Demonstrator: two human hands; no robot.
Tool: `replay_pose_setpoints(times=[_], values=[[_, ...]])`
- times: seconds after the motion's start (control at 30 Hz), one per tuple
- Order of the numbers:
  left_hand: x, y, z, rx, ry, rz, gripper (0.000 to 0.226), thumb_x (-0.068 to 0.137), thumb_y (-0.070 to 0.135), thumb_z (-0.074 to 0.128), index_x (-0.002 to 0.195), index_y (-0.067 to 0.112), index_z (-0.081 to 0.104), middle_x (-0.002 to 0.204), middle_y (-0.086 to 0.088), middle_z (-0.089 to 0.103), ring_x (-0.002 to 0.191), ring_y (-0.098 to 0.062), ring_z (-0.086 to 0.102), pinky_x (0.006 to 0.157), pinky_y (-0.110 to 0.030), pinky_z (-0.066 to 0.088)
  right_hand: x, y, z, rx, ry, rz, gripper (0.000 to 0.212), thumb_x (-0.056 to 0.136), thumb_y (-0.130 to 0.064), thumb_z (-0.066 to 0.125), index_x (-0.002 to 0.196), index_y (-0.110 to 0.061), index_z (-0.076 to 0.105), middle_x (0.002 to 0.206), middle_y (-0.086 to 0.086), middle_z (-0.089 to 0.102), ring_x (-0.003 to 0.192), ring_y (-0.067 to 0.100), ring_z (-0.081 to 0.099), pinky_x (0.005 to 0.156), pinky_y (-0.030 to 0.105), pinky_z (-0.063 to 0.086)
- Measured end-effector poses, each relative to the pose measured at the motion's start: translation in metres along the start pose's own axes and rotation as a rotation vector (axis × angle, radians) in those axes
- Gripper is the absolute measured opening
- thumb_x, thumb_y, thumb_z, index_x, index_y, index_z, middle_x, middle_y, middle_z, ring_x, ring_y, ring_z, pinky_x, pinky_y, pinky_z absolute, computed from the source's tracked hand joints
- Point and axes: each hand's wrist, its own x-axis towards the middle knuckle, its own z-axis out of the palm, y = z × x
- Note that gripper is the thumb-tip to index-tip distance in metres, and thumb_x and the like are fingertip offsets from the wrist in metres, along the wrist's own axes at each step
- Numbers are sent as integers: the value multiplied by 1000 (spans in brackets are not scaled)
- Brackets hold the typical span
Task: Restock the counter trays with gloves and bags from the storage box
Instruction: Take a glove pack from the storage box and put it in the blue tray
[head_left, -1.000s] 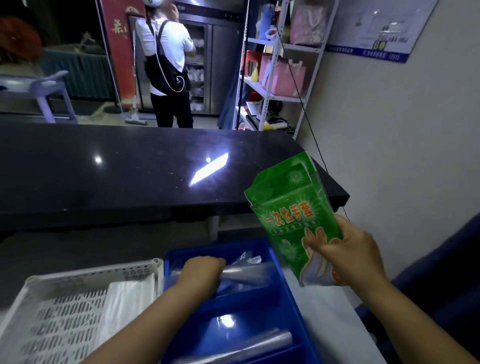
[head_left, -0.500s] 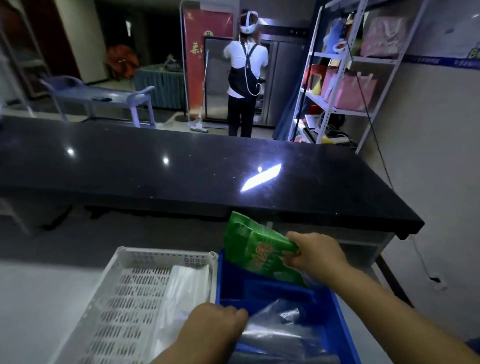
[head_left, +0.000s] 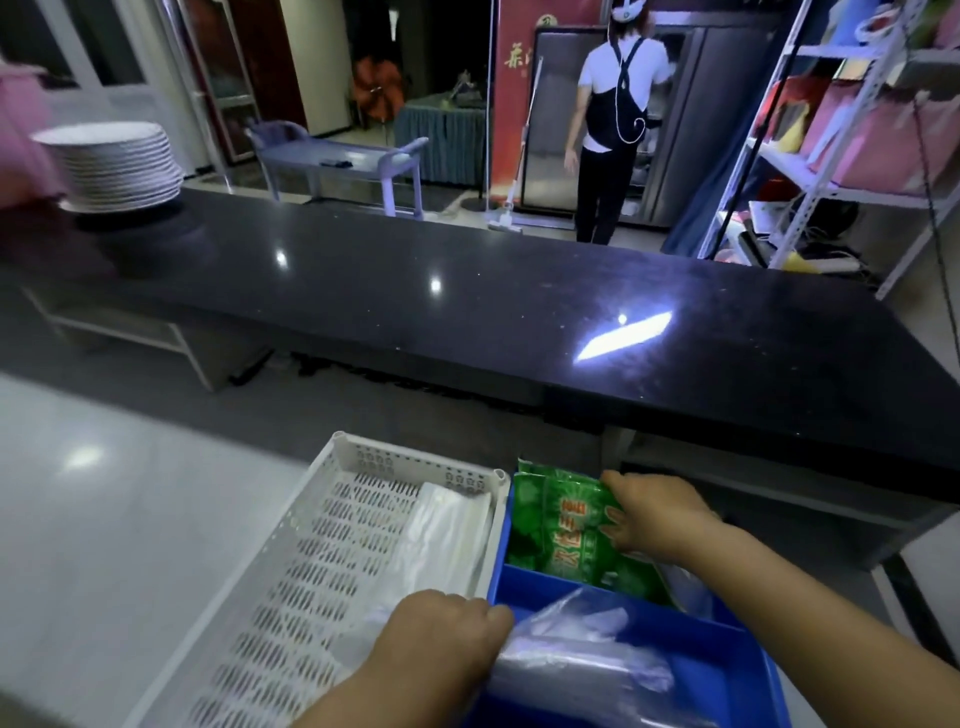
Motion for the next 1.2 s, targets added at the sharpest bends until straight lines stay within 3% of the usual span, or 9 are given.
replay_pose_setpoints(times=[0.17,0.37,0.53,0.7,0.87,0.97,1.07,1.13,1.2], values=[[5,6,-2,-8,4,-16,37,16,37,72,45,22,55,38,6,51,29,-10,46,29,-20,26,-7,-3,15,68,227,58,57,85,-45,54,135,-27,33,130,0,51,114,23,50,91,38,38],[16,13,-1,-43,-7,-15,37,17,28,72,44,21,49,37,5,48,28,-13,44,29,-18,22,-21,2,22,67,258,53,58,87,-45,54,138,-26,33,131,-1,47,115,23,46,94,36,35],[26,15,-5,-54,-27,-8,40,12,30,73,43,22,50,36,7,49,28,-10,44,34,-21,12,-41,23,14,203,532,111,46,73,-28,76,115,-15,63,103,8,66,92,31,58,78,41,46],[37,27,-9,-53,-27,32,42,10,30,73,41,21,48,34,6,47,26,-9,41,39,-22,8,-42,38,16,105,310,241,41,89,-37,48,128,-25,49,122,0,60,112,25,50,92,38,33],[48,29,-6,-76,-65,60,41,15,29,76,45,22,50,37,6,50,29,-9,46,28,-18,22,-42,37,18,65,357,273,28,74,-22,70,102,-21,69,89,4,70,87,29,57,76,38,41],[53,27,-3,-105,-51,62,41,17,27,78,48,23,52,38,7,52,30,-10,48,29,-16,24,-50,37,14,96,402,235,32,72,-16,72,103,-19,70,90,6,69,86,31,57,75,38,42],[63,26,-4,-113,-76,35,40,20,22,79,50,23,53,39,7,53,31,-11,49,30,-15,26,-65,26,3,302,675,93,27,68,-16,74,95,-15,72,84,5,69,74,29,61,64,38,45],[69,24,-1,-123,-112,10,30,42,16,77,63,22,57,55,4,63,48,-15,60,40,-21,33,-80,6,-7,391,800,-94,18,75,-23,70,92,-16,72,82,2,70,72,23,62,64,34,48],[77,24,3,-142,-147,-24,20,71,9,59,88,20,56,85,-2,68,77,-26,64,57,-29,35,-94,-13,-10,317,655,-228,40,70,-39,75,104,-19,68,91,-1,72,81,20,67,74,35,55]])
